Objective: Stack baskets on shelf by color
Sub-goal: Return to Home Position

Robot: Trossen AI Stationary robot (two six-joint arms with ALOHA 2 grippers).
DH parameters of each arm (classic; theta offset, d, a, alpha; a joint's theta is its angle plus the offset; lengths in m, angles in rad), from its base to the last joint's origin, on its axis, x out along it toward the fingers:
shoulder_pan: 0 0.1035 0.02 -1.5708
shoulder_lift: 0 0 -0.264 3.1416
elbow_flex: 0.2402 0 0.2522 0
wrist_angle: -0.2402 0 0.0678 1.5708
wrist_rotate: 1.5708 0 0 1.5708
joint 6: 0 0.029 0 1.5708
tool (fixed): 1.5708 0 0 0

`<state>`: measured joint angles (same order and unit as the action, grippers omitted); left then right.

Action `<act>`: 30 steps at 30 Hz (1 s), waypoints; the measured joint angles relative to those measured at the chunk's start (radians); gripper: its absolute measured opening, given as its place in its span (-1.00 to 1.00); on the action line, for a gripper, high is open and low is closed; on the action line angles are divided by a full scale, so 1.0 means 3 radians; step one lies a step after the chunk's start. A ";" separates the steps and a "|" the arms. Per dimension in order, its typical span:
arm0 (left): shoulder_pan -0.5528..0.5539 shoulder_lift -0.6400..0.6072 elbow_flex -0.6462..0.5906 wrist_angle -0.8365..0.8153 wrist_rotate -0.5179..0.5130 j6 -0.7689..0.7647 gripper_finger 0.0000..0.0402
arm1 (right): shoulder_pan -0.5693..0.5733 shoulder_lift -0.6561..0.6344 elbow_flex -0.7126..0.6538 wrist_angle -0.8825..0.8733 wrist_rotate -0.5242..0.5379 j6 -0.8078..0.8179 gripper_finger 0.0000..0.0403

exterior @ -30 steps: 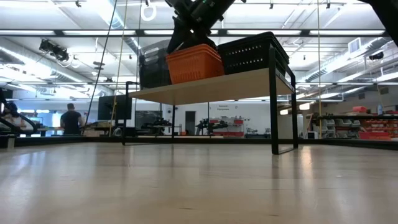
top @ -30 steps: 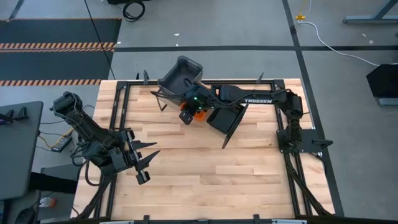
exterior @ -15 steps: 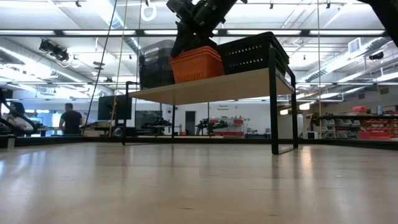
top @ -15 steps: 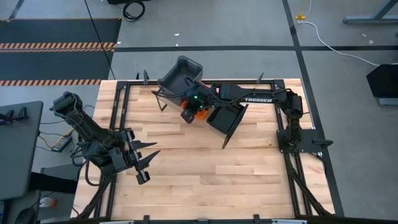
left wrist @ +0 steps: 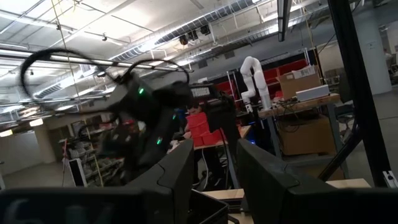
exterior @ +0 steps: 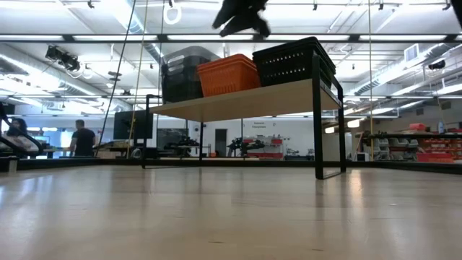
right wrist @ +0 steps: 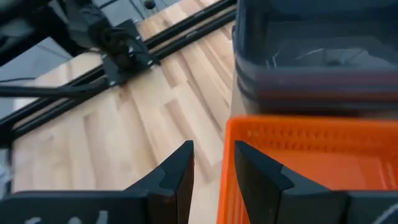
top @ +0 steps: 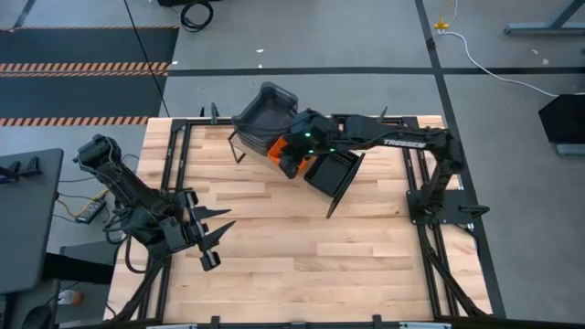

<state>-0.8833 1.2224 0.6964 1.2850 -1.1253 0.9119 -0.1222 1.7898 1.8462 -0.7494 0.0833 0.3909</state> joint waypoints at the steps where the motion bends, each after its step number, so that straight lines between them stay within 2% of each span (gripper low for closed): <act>1: 0.0000 0.0000 0.0000 0.0000 0.0000 0.0000 -0.35 | 0.0012 -0.0061 0.0000 -0.0082 -0.0007 0.0020 -0.40; 10: 0.0038 0.0000 0.0000 0.0000 0.0000 0.0000 -0.35 | 0.0357 -0.0432 0.0001 -0.1177 0.0019 0.0364 -0.40; 14: 0.0039 0.0000 0.0000 -0.0014 -0.0001 -0.0010 -0.35 | 0.0578 -0.0492 0.0001 -0.1477 0.0249 0.0372 -0.40; 23: 0.0039 0.0000 0.0000 -0.0118 -0.0164 -0.0036 -0.35 | 0.1018 -0.0637 0.0001 -0.0966 0.0566 -0.0079 -0.40; 30: 0.0039 0.0000 0.0000 -0.0144 -0.0163 -0.0094 -0.35 | 0.1263 -0.0653 0.0000 -0.0940 0.0656 -0.0174 -0.40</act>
<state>-0.8715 1.2224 0.6964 1.2419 -1.1741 0.8838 0.2568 1.5940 1.8462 -1.0315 0.2801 0.3388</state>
